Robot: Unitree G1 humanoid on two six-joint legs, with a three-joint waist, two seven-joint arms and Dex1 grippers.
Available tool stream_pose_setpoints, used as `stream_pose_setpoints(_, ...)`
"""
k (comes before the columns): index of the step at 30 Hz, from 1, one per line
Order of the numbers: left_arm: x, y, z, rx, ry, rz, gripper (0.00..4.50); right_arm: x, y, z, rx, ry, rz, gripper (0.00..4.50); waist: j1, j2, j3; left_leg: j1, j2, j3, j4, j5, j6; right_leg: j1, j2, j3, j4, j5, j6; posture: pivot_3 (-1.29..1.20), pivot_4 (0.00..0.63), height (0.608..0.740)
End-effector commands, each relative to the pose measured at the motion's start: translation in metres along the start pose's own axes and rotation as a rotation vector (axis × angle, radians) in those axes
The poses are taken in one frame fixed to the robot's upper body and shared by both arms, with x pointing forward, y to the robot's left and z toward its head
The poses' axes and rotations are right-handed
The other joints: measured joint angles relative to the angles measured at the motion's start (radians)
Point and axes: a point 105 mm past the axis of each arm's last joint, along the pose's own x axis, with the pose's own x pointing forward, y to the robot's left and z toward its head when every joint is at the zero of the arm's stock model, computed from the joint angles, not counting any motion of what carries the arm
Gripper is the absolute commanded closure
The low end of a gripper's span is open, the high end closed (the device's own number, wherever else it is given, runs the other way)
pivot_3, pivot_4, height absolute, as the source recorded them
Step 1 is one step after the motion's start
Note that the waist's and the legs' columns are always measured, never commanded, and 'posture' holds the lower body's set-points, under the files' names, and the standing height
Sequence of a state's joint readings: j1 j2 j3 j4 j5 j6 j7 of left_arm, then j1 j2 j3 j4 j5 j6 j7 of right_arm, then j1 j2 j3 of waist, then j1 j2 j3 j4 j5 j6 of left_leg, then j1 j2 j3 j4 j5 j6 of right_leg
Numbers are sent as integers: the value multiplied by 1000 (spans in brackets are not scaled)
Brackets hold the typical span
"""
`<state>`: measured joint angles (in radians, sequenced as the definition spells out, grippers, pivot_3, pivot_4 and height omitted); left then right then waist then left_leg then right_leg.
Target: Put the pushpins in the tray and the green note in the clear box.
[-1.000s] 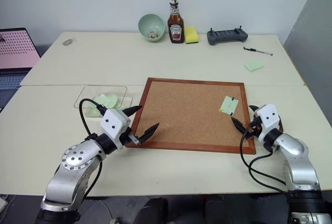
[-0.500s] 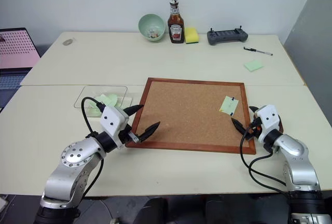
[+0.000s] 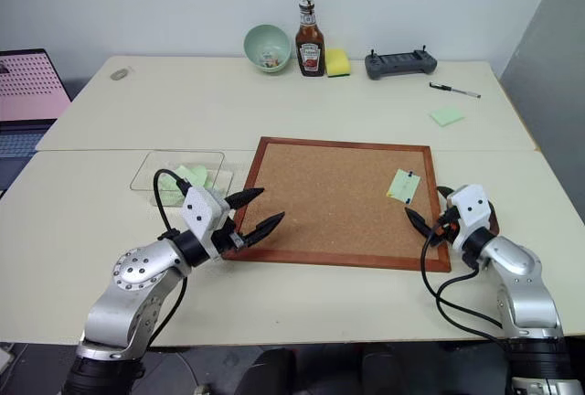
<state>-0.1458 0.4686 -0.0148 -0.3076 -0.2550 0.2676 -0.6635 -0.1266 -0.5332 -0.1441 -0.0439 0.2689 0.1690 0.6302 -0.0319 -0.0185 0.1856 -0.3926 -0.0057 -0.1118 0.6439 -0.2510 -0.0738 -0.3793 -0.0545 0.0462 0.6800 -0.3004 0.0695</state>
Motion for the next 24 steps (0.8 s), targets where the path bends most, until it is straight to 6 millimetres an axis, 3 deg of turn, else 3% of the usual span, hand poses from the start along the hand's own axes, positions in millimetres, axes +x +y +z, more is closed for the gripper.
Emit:
stream_pose_setpoints(1,14,-9,11,43,-54,-57,2132,0,1,18,10,-60,1,0,0,0,0,0,0,0,0,0,0,0,0,0,0,0,0,0,150,740)
stream_pose_setpoints(13,86,-40,21,-10,-75,-209,4464,-1,11,16,33,-21,44,0,0,0,0,0,0,0,0,0,0,0,0,0,0,0,0,0,150,740)
stream_pose_setpoints(19,106,-52,-9,-22,35,-261,4484,5,14,25,45,-28,51,0,-2,1,0,0,0,0,0,0,0,0,0,0,0,0,0,0,150,740)
stream_pose_setpoints(24,114,-50,-27,-81,76,-255,4484,14,7,36,34,-50,24,0,0,1,0,0,0,0,1,0,0,0,0,0,0,0,0,0,150,740)
